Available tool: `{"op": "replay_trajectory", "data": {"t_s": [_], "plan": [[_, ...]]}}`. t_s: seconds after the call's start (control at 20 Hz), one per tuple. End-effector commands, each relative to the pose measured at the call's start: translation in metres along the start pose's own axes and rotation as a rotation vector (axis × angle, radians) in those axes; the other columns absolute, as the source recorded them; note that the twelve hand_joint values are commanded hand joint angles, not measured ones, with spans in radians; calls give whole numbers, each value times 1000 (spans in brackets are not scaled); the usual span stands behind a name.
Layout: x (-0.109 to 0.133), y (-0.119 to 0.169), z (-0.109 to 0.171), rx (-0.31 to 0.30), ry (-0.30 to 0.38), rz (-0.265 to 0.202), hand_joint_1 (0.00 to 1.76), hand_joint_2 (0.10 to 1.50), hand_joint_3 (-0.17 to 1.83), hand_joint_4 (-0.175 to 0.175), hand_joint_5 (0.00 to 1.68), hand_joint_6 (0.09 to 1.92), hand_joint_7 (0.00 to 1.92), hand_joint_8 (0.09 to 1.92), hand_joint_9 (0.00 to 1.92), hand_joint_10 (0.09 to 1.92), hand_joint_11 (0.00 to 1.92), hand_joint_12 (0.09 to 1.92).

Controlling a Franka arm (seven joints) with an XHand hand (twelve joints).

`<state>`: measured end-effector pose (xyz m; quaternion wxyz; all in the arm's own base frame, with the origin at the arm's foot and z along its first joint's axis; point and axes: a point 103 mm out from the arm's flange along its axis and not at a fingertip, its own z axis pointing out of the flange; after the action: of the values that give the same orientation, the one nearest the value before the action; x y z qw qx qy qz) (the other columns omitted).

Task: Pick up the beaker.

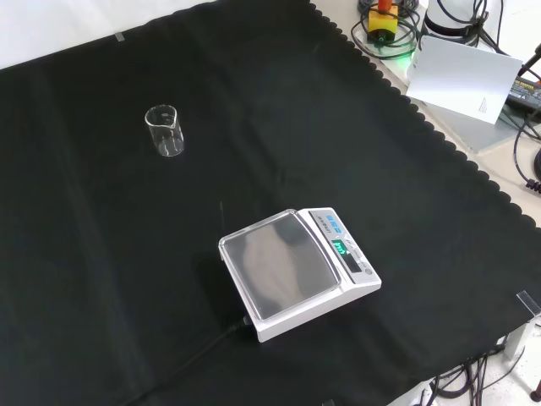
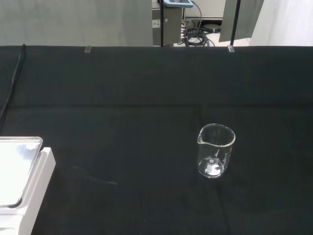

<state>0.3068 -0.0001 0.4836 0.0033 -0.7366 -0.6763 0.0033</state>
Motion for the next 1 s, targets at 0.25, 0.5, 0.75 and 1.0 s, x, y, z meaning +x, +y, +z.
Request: {"op": "replay_trajectory", "data": {"t_s": [0.25, 0.5, 0.75, 1.0], "plan": [[-12, -2, 2, -8, 8, -9, 485, 657, 259, -18, 165, 87, 4, 676, 23, 825, 0, 1281], [-14, 12, 12, 20, -10, 3, 486, 659, 254, -19, 166, 87, 4, 673, 19, 829, 0, 1276], [4, 70, 48, 47, -12, 0, 487, 662, 248, -18, 150, 87, 4, 672, 17, 833, 0, 1272], [-9, 116, 84, 72, 2, -14, 492, 666, 238, -15, 116, 87, 0, 660, 9, 837, 0, 1266]]}}
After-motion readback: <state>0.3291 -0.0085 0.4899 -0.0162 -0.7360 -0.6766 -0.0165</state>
